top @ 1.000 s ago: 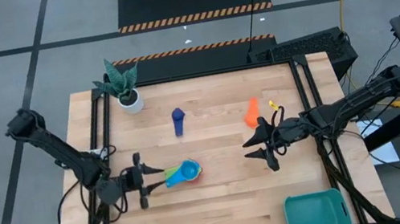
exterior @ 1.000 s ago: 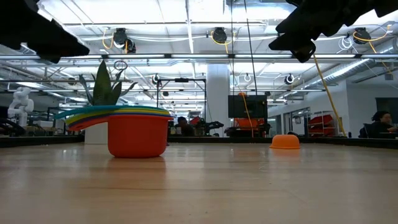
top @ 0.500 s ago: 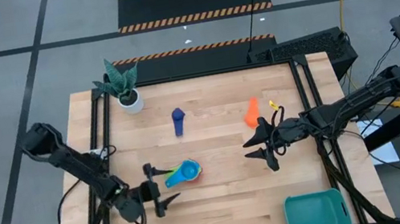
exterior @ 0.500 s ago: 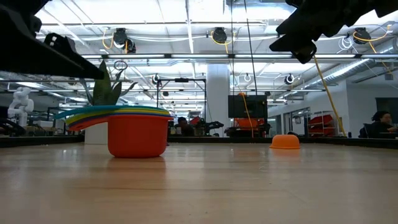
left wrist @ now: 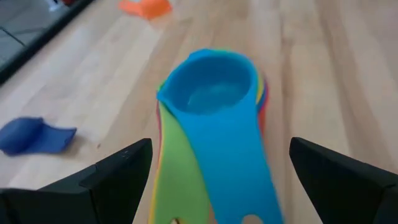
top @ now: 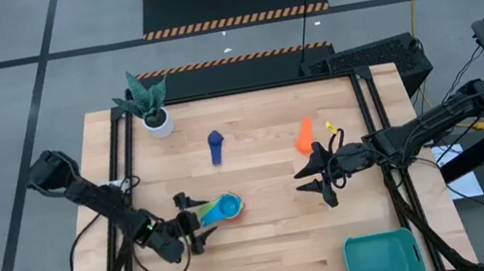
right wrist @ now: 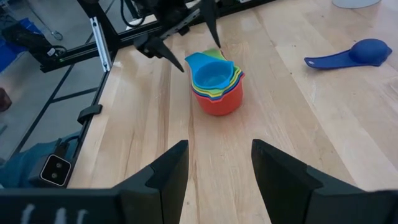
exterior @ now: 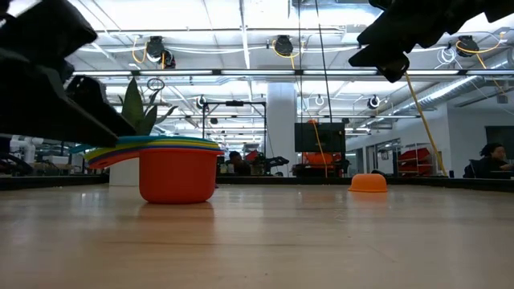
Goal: Nest measuring cups in basket
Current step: Stack the light blue measuring cup on top of the green measuring cup
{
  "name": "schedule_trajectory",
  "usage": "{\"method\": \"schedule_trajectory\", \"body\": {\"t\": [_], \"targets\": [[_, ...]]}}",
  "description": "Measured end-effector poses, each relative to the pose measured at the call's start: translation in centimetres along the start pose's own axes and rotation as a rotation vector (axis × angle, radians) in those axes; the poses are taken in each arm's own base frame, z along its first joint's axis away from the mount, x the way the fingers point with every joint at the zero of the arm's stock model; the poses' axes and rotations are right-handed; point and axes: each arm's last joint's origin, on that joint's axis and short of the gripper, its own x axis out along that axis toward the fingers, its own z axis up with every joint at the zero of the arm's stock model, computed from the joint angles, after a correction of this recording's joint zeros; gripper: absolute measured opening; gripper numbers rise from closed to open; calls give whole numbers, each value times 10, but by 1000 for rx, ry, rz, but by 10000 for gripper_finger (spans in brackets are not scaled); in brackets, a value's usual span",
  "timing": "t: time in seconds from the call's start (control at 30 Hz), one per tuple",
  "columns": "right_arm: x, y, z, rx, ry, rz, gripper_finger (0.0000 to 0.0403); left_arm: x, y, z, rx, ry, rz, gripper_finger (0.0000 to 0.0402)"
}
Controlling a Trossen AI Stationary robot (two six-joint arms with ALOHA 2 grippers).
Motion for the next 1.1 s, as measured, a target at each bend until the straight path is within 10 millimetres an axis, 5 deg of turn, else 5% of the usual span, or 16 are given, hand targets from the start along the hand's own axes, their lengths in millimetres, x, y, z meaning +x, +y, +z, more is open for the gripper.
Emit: {"method": "schedule_trajectory", "body": {"t": [0.77, 1.1], "targets": [[0, 0, 0, 0, 2, -1, 167, 19, 20, -2, -63, 182, -86, 375], [0, 0, 0, 0, 3, -1, 167, 19, 19, -3, -59, 193, -109, 268]]}}
